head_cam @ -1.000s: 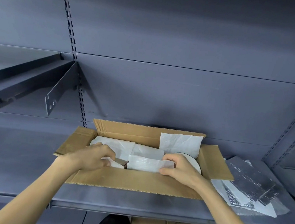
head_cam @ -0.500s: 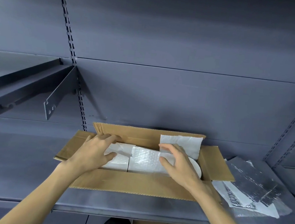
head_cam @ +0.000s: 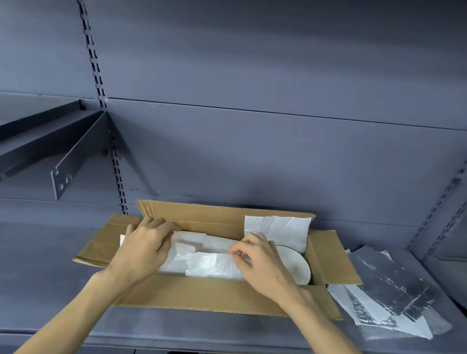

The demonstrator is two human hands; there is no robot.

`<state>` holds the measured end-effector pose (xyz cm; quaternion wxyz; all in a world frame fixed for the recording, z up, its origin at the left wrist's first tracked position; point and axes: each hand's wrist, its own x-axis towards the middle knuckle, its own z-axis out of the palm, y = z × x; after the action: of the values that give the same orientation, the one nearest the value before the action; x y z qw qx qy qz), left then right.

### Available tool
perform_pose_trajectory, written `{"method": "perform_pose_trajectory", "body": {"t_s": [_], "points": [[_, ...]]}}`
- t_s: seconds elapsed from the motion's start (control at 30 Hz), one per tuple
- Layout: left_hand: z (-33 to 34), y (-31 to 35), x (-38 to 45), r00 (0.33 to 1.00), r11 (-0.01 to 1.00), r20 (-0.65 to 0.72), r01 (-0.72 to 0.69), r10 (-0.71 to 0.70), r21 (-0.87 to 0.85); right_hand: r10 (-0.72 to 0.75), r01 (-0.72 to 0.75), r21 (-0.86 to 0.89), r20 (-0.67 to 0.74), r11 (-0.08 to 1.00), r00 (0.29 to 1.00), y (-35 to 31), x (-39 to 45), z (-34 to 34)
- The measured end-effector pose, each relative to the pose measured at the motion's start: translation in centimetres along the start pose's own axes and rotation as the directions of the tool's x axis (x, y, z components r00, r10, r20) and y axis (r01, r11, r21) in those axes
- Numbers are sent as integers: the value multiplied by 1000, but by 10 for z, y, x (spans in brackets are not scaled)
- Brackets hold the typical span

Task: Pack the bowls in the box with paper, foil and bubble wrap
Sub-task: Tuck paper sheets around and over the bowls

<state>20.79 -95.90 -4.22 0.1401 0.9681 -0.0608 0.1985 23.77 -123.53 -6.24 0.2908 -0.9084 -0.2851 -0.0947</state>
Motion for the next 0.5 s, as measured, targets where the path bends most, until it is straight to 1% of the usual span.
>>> {"method": "perform_pose_trajectory", "body": {"t_s": [0.07,0.1,0.13,0.2,0.27,0.33,0.4,0.47,0.5], "points": [[-6,6,1,996,997,-77,-58,54,-47,-30,30,2,-8,1000,1000,-4,2,1],[-10,10,2,993,991,-84,-91,82,-103,-34,34,6,-23,999,999,-6,3,1],[-15,14,2,992,979,-61,-117,109,-168,-33,33,11,-43,999,999,-8,4,1],[-21,21,4,984,956,42,-160,176,-245,-33,35,16,-81,999,996,-13,6,2],[-22,25,7,963,958,139,-201,232,-205,-36,39,27,-102,999,994,-16,8,2],[-18,26,9,948,969,210,-219,240,-117,-24,29,48,-114,998,993,-16,8,0],[-15,26,10,941,973,244,-224,233,-64,-11,15,54,-72,998,997,-16,7,-3],[-11,24,11,935,972,274,-235,227,-6,-30,30,8,3,1000,1000,-15,4,-8],[-9,23,12,928,970,300,-242,220,35,-39,40,-7,13,999,999,-13,1,-12]]}}
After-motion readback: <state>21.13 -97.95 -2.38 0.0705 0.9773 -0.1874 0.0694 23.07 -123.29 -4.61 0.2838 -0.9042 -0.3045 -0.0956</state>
